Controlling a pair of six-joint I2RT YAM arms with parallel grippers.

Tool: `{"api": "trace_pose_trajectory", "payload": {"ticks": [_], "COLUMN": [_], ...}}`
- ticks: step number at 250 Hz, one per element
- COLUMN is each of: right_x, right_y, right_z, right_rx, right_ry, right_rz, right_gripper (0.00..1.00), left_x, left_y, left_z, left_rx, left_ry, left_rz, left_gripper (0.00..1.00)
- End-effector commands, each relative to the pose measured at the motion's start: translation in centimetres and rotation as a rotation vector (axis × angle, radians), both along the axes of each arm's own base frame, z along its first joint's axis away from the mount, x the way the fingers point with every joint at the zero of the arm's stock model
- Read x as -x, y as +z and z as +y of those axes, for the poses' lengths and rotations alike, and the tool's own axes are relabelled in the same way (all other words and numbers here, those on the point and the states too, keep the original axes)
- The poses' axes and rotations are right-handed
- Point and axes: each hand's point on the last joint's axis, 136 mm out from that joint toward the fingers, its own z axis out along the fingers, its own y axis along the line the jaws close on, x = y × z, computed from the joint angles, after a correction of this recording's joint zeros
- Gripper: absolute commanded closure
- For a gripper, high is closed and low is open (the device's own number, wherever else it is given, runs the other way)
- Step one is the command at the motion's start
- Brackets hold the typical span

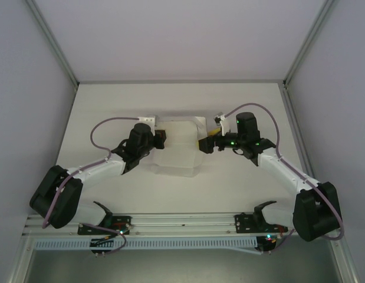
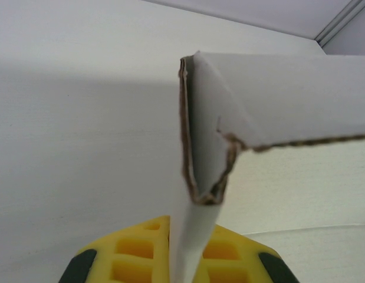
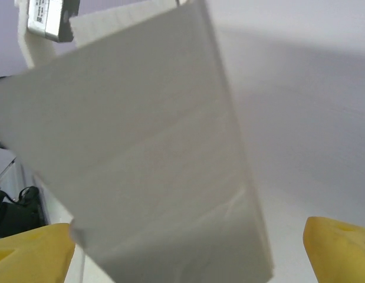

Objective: Assemble paper box

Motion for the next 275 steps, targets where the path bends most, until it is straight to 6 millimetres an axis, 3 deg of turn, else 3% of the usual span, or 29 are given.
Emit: {"api": "trace_pose_trajectory", "payload": {"ticks": [1, 24, 70, 91, 107, 132, 171, 191, 226, 275], "right_x": [-0.4, -0.2, -0.9, -2.6, -3.9, -5.7, -8.0, -7.5, -4.7, -2.3], "right_y": [2.1, 3.6, 6.1, 4.8, 3.2, 1.0, -0.1, -0.5, -1.0, 0.2], "right_z": [-1.2, -3.1, -9.3, -12.7, -13.6, -11.7, -7.8, -4.9, -0.6, 1.3], "right_rx": [0.044, 0.090, 0.144, 0.165, 0.177, 0.165, 0.086, 0.069, 0.046, -0.035], "right_ry": [-0.075, -0.169, -0.417, -0.550, -0.562, -0.434, -0.270, -0.157, 0.031, 0.131], "right_rz": [-0.082, -0.141, -0.214, -0.159, -0.096, 0.001, 0.092, 0.097, 0.085, 0.053], "right_gripper": [0.00, 0.00, 0.00, 0.00, 0.00, 0.00, 0.06, 0.07, 0.07, 0.09], "left_x": [0.0, 0.0, 0.0, 0.2, 0.4, 0.5, 0.6, 0.6, 0.4, 0.3], "left_y": [1.4, 1.3, 1.2, 1.6, 1.8, 2.0, 2.1, 2.0, 2.0, 1.9], "left_z": [-0.3, 0.0, 0.0, -0.3, -0.6, -0.6, -0.4, -0.3, -0.4, -0.2], "left_rx": [0.026, 0.021, 0.017, 0.027, 0.033, 0.029, 0.031, 0.030, 0.025, 0.020], "left_ry": [-0.013, -0.006, -0.011, -0.031, -0.049, -0.054, -0.049, -0.043, -0.039, -0.029], "left_rz": [-0.029, -0.029, -0.030, -0.036, -0.040, -0.042, -0.046, -0.042, -0.040, -0.040], "left_gripper": [1.00, 1.00, 1.00, 1.00, 1.00, 1.00, 1.00, 1.00, 1.00, 1.00]}}
